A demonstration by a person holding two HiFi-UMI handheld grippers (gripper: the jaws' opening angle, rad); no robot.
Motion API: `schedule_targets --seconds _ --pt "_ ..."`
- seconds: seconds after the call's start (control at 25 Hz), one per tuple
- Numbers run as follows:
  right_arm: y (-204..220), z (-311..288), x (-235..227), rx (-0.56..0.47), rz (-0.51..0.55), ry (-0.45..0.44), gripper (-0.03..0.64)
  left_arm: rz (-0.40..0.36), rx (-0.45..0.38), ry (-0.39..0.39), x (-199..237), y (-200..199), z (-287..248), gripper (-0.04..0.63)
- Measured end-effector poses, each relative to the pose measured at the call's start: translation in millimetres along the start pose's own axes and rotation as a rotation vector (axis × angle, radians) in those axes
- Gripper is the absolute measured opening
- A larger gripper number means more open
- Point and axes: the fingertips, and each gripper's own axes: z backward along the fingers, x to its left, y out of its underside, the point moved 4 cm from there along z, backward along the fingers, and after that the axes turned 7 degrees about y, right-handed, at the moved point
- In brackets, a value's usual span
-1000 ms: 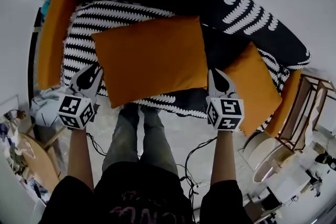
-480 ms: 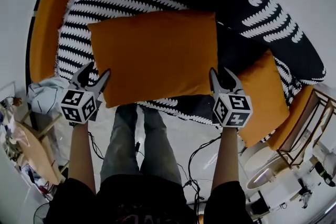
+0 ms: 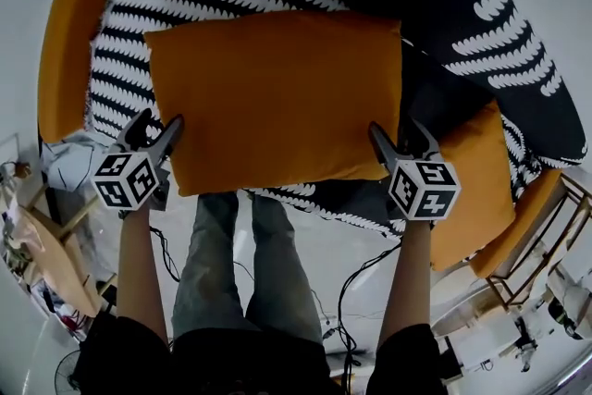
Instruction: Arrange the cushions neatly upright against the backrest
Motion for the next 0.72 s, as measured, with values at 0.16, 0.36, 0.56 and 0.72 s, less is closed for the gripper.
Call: schedule_targets --seconds 0.16,0.36,0.56,0.72 --pt "4.3 -19.3 -6.8 0.05 -0.023 -0.046 0.37 -0.025 0.037 -0.007 14.9 7.1 -12.0 0.383" --pt "7.1 -39.4 -8.8 0.108 -0.016 -0.085 0.416 -0.035 0.086 0.029 24.8 8.3 -25.2 0.422" --pt "9.1 -69.7 -6.7 0.14 -0.006 -0.127 0.411 -0.07 0.156 0.042 31.4 8.0 -49.4 0.416" --pt "11.4 -76.8 -4.8 0.167 -0.035 -0.154 0.402 -0.028 0.187 0.097 31.1 11.3 -59.2 0.4"
